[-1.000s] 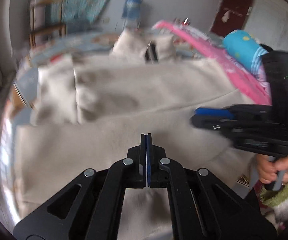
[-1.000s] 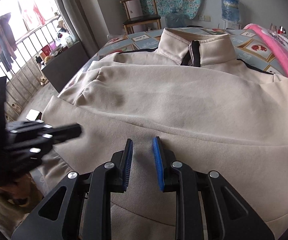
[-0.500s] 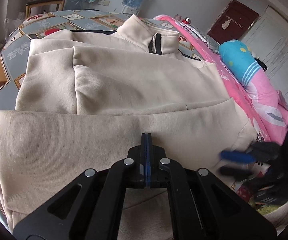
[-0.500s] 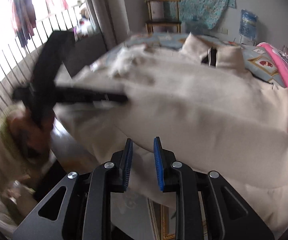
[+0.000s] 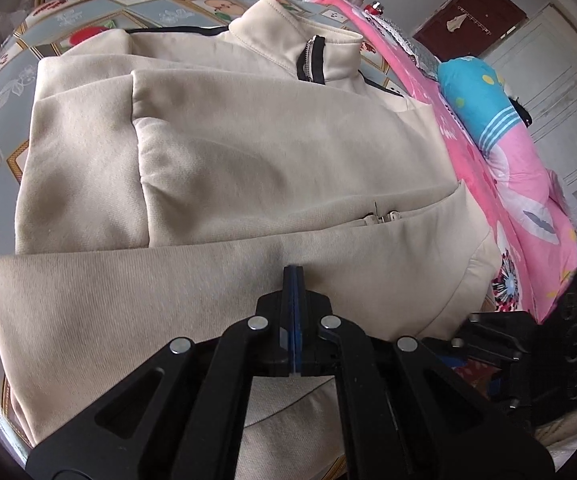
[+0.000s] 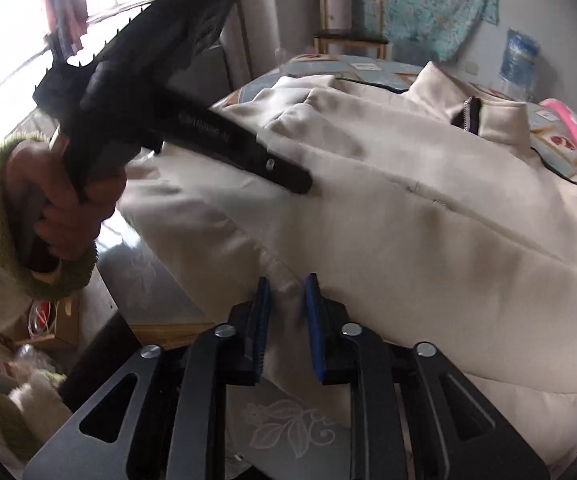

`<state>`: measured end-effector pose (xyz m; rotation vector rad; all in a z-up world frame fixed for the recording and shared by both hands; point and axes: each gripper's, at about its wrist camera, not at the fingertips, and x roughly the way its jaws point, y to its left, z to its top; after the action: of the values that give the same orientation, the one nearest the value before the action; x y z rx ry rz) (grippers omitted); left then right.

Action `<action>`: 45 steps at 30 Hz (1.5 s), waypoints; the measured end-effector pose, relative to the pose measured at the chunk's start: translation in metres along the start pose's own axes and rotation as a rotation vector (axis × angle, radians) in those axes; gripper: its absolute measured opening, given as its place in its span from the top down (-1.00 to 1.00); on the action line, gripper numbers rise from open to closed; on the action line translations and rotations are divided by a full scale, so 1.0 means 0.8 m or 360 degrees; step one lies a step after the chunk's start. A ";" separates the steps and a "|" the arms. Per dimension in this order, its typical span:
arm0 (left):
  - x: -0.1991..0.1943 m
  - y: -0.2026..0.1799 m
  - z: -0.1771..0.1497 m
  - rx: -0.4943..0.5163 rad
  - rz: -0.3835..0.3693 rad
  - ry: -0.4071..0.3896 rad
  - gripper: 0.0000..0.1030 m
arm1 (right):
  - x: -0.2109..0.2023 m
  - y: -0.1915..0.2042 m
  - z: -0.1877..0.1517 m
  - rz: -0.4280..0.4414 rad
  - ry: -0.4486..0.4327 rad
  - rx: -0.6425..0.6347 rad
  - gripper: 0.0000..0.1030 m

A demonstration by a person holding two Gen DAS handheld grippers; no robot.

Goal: Fold large clothes

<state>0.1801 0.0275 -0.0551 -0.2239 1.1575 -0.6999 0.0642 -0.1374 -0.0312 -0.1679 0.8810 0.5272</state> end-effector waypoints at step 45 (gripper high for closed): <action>-0.001 0.004 -0.008 -0.0045 -0.0034 -0.0055 0.97 | -0.140 -0.179 -0.107 -0.0733 -0.0191 0.0723 0.11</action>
<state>0.1754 0.0322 -0.0586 -0.2715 1.1341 -0.6961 0.0197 -0.3322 -0.0092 0.0768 0.7913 -0.0970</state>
